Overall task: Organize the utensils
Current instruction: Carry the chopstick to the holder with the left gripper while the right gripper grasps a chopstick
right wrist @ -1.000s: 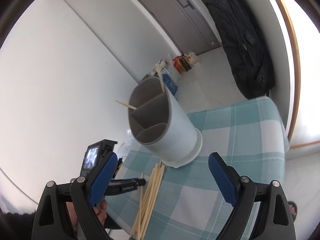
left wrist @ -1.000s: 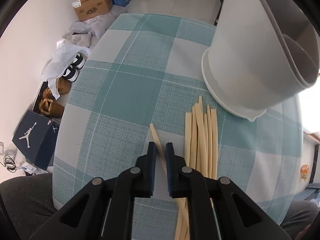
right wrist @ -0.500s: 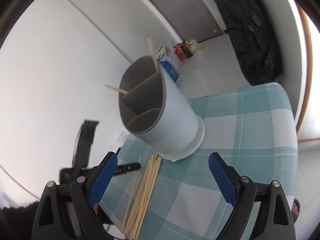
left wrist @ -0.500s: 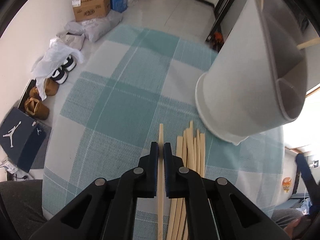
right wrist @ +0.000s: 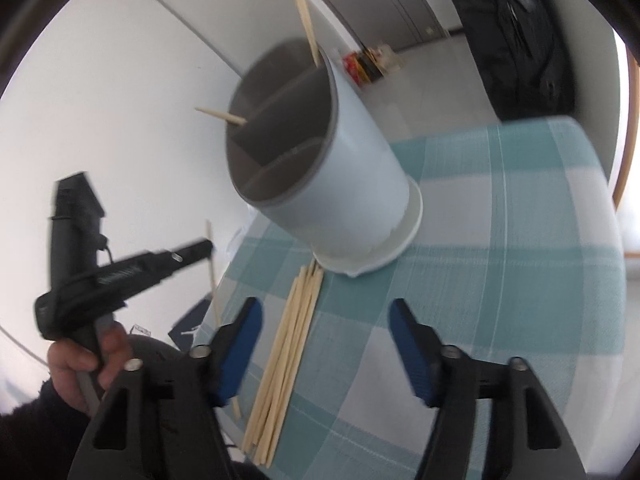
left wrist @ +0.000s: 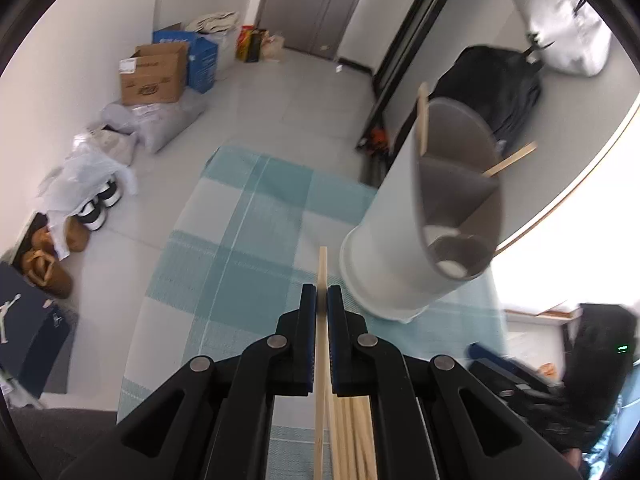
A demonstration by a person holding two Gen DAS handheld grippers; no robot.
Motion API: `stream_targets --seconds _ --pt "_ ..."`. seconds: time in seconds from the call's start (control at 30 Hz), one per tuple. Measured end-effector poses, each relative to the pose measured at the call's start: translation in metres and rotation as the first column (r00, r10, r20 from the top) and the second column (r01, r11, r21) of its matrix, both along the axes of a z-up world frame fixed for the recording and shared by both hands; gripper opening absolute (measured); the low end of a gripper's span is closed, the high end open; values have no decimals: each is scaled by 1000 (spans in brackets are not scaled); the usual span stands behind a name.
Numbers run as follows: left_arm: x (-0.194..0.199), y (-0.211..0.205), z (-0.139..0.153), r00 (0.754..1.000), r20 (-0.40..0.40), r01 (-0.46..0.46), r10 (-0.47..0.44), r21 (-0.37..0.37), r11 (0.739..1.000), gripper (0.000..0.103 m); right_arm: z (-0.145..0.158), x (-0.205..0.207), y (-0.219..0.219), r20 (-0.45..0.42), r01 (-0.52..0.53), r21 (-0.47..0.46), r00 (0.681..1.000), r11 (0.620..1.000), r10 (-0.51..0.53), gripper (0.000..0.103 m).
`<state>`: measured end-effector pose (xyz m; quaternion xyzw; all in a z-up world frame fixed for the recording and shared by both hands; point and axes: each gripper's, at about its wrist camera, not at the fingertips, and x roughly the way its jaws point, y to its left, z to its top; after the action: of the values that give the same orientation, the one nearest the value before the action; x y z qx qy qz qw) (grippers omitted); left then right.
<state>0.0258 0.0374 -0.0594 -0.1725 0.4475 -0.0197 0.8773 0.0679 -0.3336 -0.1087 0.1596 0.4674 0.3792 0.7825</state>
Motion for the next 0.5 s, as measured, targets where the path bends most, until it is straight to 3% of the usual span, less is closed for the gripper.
stream_targets --seconds 0.07,0.27,0.5 --pt "0 6 5 999 32 9 -9 -20 1000 1 1 -3 6 1 -4 -20 1000 1000 4 55" --pt "1 22 11 993 105 58 -54 -38 998 1 10 -8 46 42 -60 -130 997 990 65 51" --pt "-14 39 20 969 209 143 -133 -35 989 1 7 -5 113 31 -156 -291 985 944 172 45"
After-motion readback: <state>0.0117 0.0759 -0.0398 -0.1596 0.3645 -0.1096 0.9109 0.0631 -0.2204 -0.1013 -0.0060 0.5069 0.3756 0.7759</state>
